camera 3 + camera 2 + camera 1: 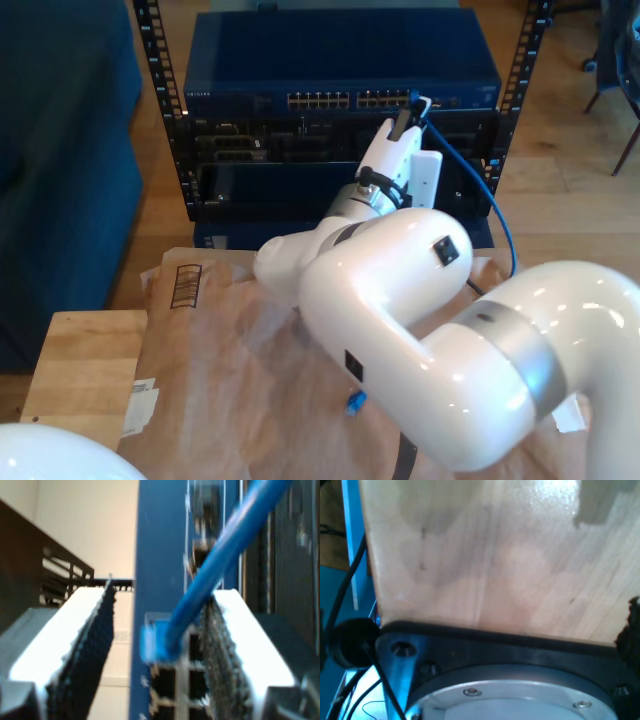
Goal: Grab the cable and plug it in
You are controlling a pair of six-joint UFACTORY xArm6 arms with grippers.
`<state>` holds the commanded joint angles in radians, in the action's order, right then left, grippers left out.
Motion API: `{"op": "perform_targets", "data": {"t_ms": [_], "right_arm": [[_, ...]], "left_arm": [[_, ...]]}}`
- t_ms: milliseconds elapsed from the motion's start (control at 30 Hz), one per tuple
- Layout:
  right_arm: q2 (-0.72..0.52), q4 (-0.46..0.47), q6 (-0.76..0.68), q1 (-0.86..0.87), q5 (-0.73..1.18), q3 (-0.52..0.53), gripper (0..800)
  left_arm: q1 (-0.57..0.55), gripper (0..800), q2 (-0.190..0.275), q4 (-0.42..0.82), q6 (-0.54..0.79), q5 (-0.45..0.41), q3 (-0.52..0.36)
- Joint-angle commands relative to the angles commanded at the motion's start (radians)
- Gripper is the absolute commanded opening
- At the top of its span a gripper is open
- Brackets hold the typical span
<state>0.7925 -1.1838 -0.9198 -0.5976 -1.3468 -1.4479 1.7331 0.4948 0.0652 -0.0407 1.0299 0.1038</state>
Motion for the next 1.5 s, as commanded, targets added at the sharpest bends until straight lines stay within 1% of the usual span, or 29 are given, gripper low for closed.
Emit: {"op": "perform_targets", "data": {"t_ms": [100, 200, 233, 267, 367, 500, 567, 633, 800, 900, 967, 1067, 1233, 1300, 1400, 1500], "right_arm": [[-0.118, 0.002, 0.002, 0.002, 0.078, 0.158, 376], [-0.218, 0.009, 0.003, 0.005, 0.195, 0.282, 423], [-0.253, 0.011, 0.003, 0.008, 0.247, 0.319, 445], [-0.290, 0.015, 0.005, 0.008, 0.305, 0.350, 497], [-0.370, 0.028, 0.055, 0.025, 0.493, 0.397, 601], [-0.453, 0.048, 0.138, 0.072, 0.626, 0.431, 655], [-0.493, 0.060, 0.199, 0.110, 0.669, 0.451, 716], [-0.534, 0.054, 0.273, 0.140, 0.717, 0.479, 729], [-0.671, 0.048, 0.420, 0.236, 0.796, 0.554, 730], [-0.741, 0.048, 0.480, 0.293, 0.833, 0.612, 730], [-0.790, 0.048, 0.525, 0.315, 0.861, 0.675, 730], [-0.876, 0.020, 0.597, 0.333, 0.882, 0.781, 733], [-1.049, -0.025, 0.684, 0.364, 0.890, 0.941, 747], [-1.114, -0.037, 0.729, 0.404, 0.911, 0.994, 752], [-1.175, -0.060, 0.779, 0.439, 0.950, 1.034, 751], [-1.198, -0.084, 0.812, 0.445, 0.964, 1.037, 760]], "left_arm": [[0.000, 800, 0.000, 0.000, 0.000, 0.000, 0.000], [0.000, 800, 0.000, 0.000, 0.000, 0.000, 0.000], [0.000, 800, 0.000, 0.000, 0.000, 0.000, 0.000], [0.000, 800, 0.000, 0.000, 0.000, 0.000, 0.000], [-0.002, 800, 0.000, 0.000, 0.000, 0.000, 0.000], [0.000, 800, 0.000, 0.000, 0.000, 0.000, 0.000], [0.000, 800, 0.000, 0.000, 0.000, 0.000, 0.000], [0.000, 800, 0.000, 0.000, 0.000, 0.000, 0.000], [-0.002, 800, 0.000, 0.000, 0.000, 0.000, 0.000], [0.000, 800, 0.000, 0.000, 0.000, 0.000, 0.000], [0.000, 800, 0.000, 0.000, 0.000, 0.000, 0.000], [0.000, 800, 0.000, 0.000, 0.000, 0.000, 0.000], [0.000, 800, 0.000, 0.000, 0.000, 0.000, 0.000], [0.000, 800, 0.000, 0.000, 0.000, 0.000, 0.000], [0.000, 800, 0.000, 0.000, 0.000, 0.000, 0.000], [0.000, 800, 0.000, 0.000, 0.000, 0.000, 0.000]]}}
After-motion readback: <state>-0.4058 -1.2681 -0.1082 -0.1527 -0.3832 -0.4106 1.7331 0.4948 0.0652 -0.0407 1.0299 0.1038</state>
